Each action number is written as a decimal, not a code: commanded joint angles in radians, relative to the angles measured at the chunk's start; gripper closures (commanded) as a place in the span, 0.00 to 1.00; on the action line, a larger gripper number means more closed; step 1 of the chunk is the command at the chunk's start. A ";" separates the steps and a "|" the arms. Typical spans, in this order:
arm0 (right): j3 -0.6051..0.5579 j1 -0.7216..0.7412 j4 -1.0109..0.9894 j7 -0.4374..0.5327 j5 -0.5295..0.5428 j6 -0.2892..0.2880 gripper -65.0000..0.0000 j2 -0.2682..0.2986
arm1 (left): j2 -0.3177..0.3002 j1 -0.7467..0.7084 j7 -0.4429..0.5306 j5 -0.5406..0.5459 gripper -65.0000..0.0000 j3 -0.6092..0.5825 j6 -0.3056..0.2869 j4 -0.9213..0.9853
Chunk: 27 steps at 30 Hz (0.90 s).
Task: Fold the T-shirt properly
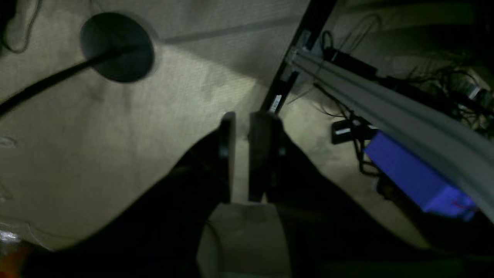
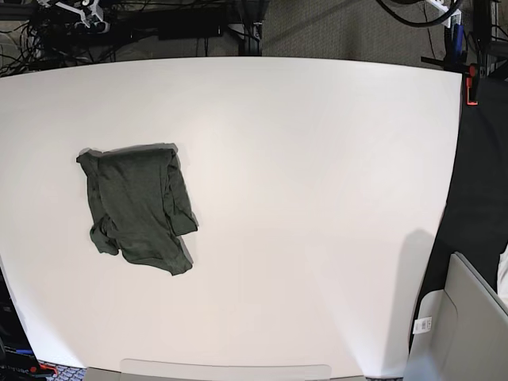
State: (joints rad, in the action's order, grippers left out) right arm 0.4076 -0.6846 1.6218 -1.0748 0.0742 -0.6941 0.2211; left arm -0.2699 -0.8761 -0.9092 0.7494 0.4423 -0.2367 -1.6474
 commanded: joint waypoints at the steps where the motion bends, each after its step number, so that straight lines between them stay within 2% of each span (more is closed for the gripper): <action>1: -0.011 0.012 -0.024 0.008 0.000 -0.004 0.85 0.010 | -0.009 -0.004 0.015 -0.015 0.90 -0.013 -0.002 0.019; 10: -0.065 0.177 -0.282 0.020 -0.001 -0.004 0.85 0.010 | -0.012 0.085 0.025 -0.029 0.90 -0.110 0.001 0.143; 16: -0.143 0.257 -0.435 0.137 -0.061 -0.004 0.85 0.007 | -0.013 0.186 0.026 -0.031 0.90 -0.153 0.001 0.290; 20: -0.152 0.302 -0.522 0.189 -0.101 -0.004 0.85 -0.021 | -0.013 0.239 0.032 -0.031 0.90 -0.196 0.001 0.362; 27: -0.152 0.368 -0.647 0.267 -0.124 -0.004 0.85 -0.048 | -0.013 0.300 0.143 -0.031 0.90 -0.333 0.003 0.514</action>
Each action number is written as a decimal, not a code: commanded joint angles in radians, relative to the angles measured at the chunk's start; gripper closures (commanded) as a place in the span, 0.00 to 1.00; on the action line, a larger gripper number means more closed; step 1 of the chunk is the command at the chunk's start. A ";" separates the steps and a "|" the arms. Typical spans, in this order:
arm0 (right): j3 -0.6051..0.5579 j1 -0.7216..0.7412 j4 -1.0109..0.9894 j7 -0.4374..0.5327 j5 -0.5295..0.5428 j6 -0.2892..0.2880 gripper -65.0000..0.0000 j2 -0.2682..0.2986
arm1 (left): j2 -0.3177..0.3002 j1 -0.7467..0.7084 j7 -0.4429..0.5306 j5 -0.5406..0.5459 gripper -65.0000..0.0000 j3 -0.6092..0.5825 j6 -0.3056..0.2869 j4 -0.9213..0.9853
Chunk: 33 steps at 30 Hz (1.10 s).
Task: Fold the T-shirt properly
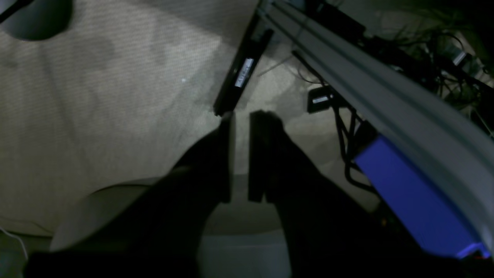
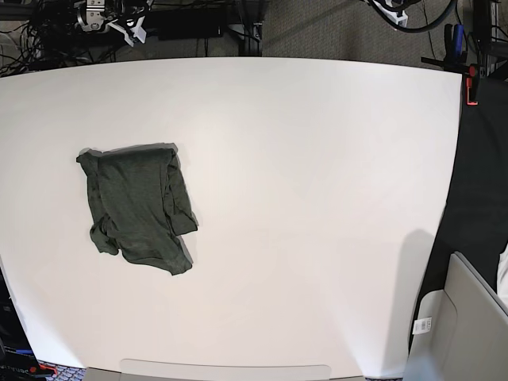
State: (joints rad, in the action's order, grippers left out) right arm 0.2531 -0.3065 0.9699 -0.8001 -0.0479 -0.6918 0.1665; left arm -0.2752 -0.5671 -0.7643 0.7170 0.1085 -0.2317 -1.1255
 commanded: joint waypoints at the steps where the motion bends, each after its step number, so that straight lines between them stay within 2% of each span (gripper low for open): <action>1: 0.002 0.000 -0.018 0.014 -0.017 -0.006 0.85 0.000 | -0.008 0.003 0.016 0.002 0.90 -0.025 -0.002 0.020; 4: 0.002 0.028 -0.079 0.078 -0.045 -0.006 0.85 -0.026 | -0.009 0.034 0.064 0.002 0.90 -0.091 -0.002 0.089; 9: 0.002 0.062 -0.141 0.114 -0.050 -0.002 0.85 -0.049 | -0.008 0.077 0.125 0.002 0.90 -0.188 -0.002 0.187; 12: 0.002 0.083 -0.162 0.140 -0.050 0.030 0.85 -0.057 | -0.003 0.112 0.161 0.002 0.90 -0.241 -0.002 0.255; 15: 0.002 0.096 -0.179 0.167 -0.051 0.087 0.85 -0.080 | 0.009 0.152 0.170 0.002 0.90 -0.293 0.004 0.318; 19: 0.001 0.100 -0.182 0.193 -0.066 0.159 0.85 -0.103 | 0.015 0.187 0.184 0.002 0.90 -0.355 0.097 0.362; 23: 0.001 0.102 -0.182 0.235 -0.160 0.215 0.85 -0.166 | 0.040 0.210 0.207 0.002 0.90 -0.455 0.205 0.364; 29: 0.001 0.102 -0.208 0.301 -0.298 0.312 0.85 -0.256 | 0.077 0.218 0.210 0.002 0.90 -0.524 0.266 0.381; 33: 0.001 0.102 -0.302 0.376 -0.332 0.383 0.85 -0.273 | 0.113 0.218 0.213 0.002 0.90 -0.522 0.305 0.391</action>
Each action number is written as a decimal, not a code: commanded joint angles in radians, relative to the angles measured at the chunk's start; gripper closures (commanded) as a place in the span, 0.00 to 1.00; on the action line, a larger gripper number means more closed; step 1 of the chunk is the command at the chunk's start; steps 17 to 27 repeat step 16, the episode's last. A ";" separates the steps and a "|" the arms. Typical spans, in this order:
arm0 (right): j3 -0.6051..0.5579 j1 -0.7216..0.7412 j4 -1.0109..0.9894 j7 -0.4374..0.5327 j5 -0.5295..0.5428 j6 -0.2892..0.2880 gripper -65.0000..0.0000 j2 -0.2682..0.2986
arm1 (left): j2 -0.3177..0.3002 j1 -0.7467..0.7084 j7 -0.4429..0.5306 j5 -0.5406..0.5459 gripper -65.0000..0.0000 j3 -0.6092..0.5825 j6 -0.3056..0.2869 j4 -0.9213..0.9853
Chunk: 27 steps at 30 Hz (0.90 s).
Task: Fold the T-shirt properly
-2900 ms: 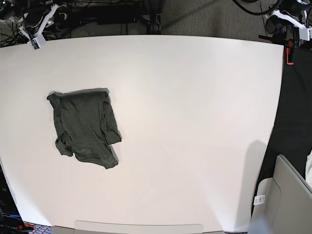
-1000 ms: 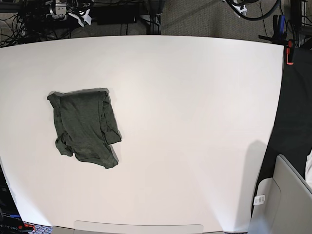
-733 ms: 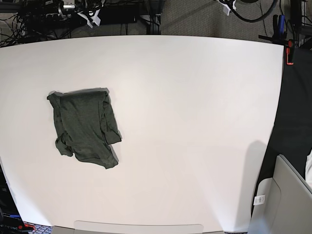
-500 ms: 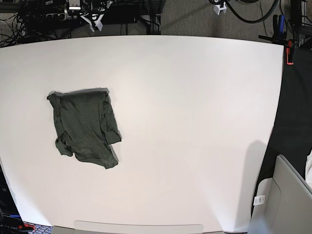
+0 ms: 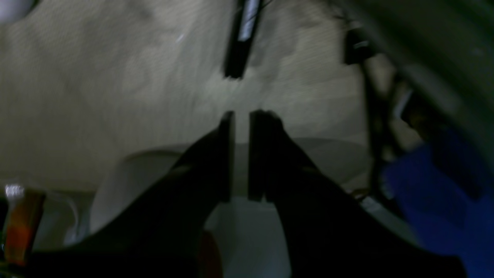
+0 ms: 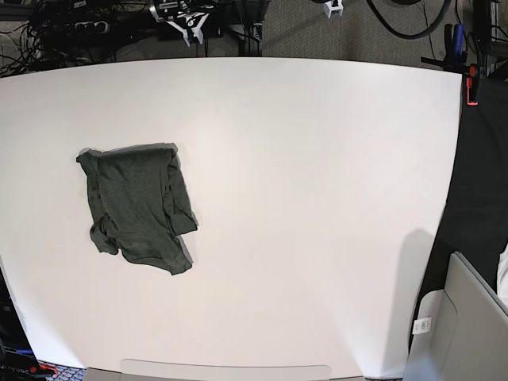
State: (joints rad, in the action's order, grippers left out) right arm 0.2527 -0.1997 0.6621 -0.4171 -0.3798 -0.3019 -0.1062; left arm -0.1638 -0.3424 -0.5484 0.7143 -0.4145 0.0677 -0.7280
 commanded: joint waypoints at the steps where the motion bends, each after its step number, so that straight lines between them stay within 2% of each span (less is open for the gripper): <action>1: 0.001 -0.004 -0.015 0.010 0.000 0.005 0.85 -0.002 | 0.005 -0.007 -0.002 0.005 0.90 0.001 0.011 -0.006; 5: 0.001 0.010 -0.081 0.047 -0.005 0.028 0.85 -0.017 | 0.033 -0.007 0.009 0.005 0.90 -0.002 0.016 -0.006; 13: 0.003 0.012 -0.084 0.050 -0.003 0.108 0.85 -0.036 | 0.054 -0.005 0.011 0.006 0.90 -0.002 0.016 -0.006; 16: 0.003 0.009 -0.084 0.051 -0.003 0.108 0.85 -0.051 | 0.054 0.010 0.006 0.006 0.90 -0.002 0.016 -0.006; 27: 0.003 0.009 -0.084 0.051 -0.003 0.108 0.85 -0.051 | 0.054 0.010 0.006 0.006 0.90 -0.002 0.016 -0.006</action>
